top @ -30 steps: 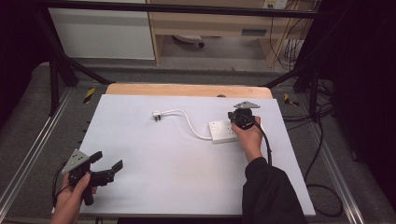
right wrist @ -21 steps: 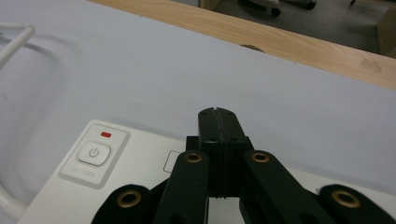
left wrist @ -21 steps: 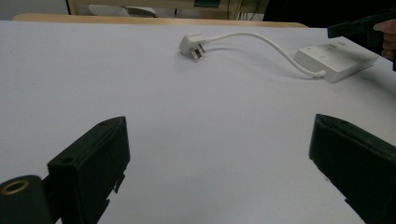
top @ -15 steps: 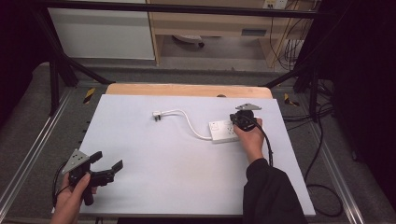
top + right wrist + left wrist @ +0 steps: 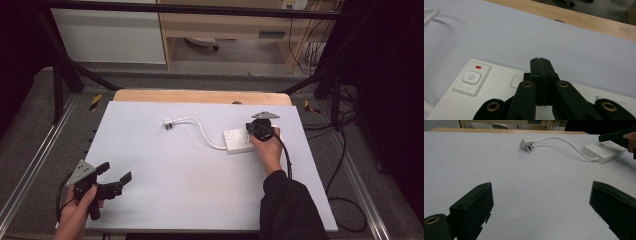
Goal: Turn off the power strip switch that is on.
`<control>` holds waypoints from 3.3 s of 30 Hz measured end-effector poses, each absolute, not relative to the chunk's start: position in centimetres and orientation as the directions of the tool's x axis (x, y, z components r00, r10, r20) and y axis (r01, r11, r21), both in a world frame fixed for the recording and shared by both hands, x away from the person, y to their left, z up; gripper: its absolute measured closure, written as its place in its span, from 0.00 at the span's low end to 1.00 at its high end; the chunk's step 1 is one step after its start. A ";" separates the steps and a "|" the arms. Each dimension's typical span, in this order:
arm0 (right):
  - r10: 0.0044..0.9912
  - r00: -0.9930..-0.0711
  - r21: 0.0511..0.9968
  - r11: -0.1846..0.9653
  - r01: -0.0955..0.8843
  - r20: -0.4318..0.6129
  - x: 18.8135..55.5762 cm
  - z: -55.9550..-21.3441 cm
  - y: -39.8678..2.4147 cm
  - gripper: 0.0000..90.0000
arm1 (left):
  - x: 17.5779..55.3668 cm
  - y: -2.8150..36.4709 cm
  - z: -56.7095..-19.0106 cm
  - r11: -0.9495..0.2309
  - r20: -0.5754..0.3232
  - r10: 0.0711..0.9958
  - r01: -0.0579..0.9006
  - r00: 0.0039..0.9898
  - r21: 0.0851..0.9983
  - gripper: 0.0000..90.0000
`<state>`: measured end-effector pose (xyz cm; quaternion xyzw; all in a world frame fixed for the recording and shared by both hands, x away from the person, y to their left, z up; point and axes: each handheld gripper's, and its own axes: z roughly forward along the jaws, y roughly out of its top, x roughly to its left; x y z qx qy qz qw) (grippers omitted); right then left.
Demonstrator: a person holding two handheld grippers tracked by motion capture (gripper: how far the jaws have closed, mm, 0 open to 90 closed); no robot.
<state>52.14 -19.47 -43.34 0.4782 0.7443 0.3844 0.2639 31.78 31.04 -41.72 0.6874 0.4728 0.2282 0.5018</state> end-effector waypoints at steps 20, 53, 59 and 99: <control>0.915 -0.402 0.830 0.234 0.506 -0.013 52.1 -43.8 -19.2 1.00 | 31.8 31.0 -41.7 -0.050 -0.160 0.879 0.420 0.449 0.906 0.06; 0.920 -0.392 0.834 0.218 0.506 -0.003 51.9 -44.2 -19.6 1.00 | 31.8 31.0 -41.7 -0.055 -0.156 0.879 0.420 0.451 0.906 0.06; 0.921 -0.389 0.839 0.210 0.502 0.003 51.8 -44.3 -19.7 1.00 | 31.7 31.0 -41.7 -0.055 -0.155 0.879 0.420 0.450 0.906 0.06; 0.921 -0.389 0.849 0.206 0.486 -0.001 51.5 -44.5 -19.8 1.00 | 31.8 31.0 -41.7 -0.057 -0.153 0.879 0.419 0.451 0.906 0.06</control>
